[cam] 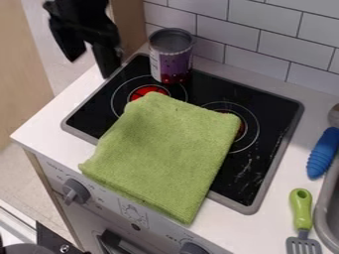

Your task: Put the green cloth in the right side of the burner

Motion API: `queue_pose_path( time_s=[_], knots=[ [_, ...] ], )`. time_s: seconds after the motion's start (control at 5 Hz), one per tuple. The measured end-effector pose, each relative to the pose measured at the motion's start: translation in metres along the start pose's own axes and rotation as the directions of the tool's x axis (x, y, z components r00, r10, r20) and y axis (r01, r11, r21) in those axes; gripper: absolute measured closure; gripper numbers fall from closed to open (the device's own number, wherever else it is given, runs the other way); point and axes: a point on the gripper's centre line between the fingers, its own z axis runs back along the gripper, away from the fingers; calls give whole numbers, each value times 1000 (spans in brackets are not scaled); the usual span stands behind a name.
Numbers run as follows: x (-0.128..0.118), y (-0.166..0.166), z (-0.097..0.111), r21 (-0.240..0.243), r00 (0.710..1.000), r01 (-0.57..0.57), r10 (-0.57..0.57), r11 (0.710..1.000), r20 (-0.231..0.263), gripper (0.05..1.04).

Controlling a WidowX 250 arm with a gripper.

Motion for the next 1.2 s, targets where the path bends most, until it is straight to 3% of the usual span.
queue_pose_path(
  time_s=[0.2, 0.6, 0.8, 1.0, 1.2],
  knots=[
    [-16, -34, -10, 21, 999, 33, -33, 999, -39, 114],
    [-29, -91, -40, 45, 994, 107, -107, 993, -12, 673],
    [-28, -97, -54, 25, 993, 117, -117, 993, -16, 904],
    [-28, -92, -58, 13, 992, 123, -123, 992, 6, 1025],
    [-31, -89, -58, -2, 994, 112, -112, 994, -5, 1031]
  ],
)
